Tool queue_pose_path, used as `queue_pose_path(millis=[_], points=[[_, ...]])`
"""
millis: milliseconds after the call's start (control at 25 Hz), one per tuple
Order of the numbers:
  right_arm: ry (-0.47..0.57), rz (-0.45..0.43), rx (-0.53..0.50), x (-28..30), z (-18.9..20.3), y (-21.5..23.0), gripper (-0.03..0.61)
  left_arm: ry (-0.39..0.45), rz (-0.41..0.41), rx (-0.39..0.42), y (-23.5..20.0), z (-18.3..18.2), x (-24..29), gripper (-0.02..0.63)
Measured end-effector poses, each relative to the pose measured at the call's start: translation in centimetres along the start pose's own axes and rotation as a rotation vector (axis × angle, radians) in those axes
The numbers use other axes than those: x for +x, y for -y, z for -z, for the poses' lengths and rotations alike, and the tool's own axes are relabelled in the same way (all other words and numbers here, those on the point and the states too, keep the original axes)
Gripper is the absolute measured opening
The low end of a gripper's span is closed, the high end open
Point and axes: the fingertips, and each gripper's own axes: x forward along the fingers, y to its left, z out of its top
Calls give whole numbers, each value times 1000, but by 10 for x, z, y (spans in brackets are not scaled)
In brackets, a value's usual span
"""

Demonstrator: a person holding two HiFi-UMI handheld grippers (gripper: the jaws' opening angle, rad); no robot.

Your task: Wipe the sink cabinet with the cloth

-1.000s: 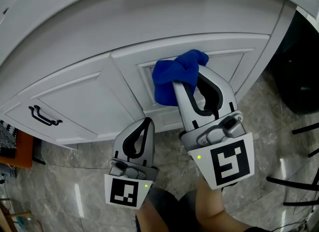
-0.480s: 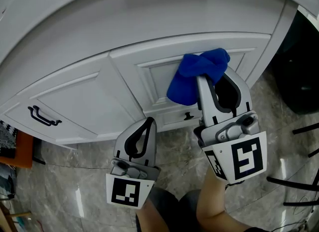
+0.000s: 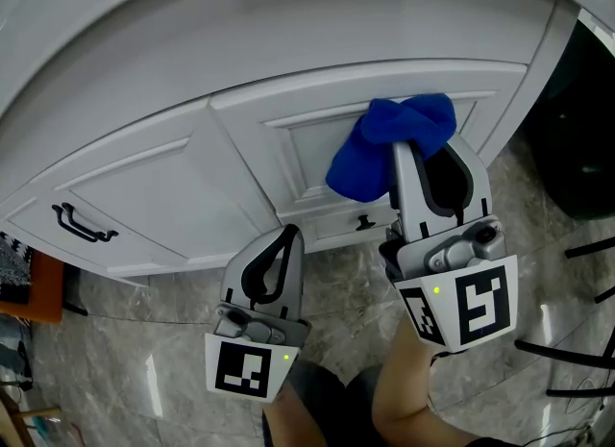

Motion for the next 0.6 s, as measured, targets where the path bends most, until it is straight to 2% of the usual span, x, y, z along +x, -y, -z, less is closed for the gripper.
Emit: queue_pose_path(millis=[600], points=[[8, 66, 16, -7, 0, 22, 60, 1, 9, -5, 5, 3, 7, 5]])
